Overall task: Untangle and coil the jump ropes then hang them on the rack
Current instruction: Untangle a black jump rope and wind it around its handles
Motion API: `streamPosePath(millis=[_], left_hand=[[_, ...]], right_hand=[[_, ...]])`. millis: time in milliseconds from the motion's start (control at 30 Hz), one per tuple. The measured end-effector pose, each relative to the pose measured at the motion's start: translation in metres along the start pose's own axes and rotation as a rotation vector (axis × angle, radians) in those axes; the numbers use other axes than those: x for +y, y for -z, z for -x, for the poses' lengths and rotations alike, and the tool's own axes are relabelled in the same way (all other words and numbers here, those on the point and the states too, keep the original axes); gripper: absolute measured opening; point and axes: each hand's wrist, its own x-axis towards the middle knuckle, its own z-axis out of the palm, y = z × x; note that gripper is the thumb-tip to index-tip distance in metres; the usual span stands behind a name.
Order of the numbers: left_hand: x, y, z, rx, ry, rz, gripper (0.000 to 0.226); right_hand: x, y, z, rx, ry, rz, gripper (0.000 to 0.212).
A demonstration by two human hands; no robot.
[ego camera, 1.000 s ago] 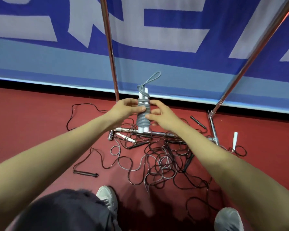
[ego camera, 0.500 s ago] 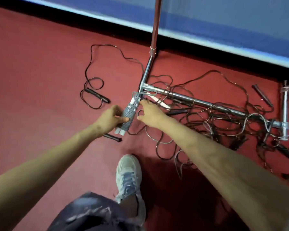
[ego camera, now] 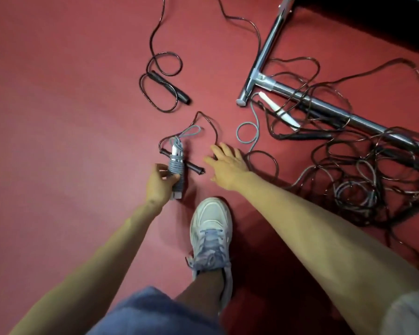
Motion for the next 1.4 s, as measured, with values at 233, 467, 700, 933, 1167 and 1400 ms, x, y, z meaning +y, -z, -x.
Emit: streamPosePath(millis=[233,467,700,933,1167,1400], left_hand=[[0.030,-0.031,-0.011,-0.062,-0.174,-0.207,0.031],[0.085,-0.051,-0.040,-0.260,-0.314,-0.227,0.030],[0.012,0.000,-0.019,-0.162,-0.163,-0.079,0.026],[0.007,-0.010,-0.031,-0.058,-0.229,-0.351,0.028],[0.021,-0.020,-0.027,-0.012,-0.294,-0.453,0.041],[0.076,-0.064,0.011,0.045,-0.541,-0.492,0.040]], right_hand=[[0.058,0.005,0.010,0.215,-0.153,-0.048,0.062],[0.078,0.012,0.019,0.265,-0.236,-0.066,0.061],[0.037,0.003,0.013,0.374,-0.073,-0.027,0.053],[0.002,0.000,-0.002,0.348,-0.112,0.030,0.063],[-0.002,0.009,-0.006,0.295,-0.076,0.028,0.065],[0.049,0.028,0.047,0.411,-0.118,-0.069,0.060]])
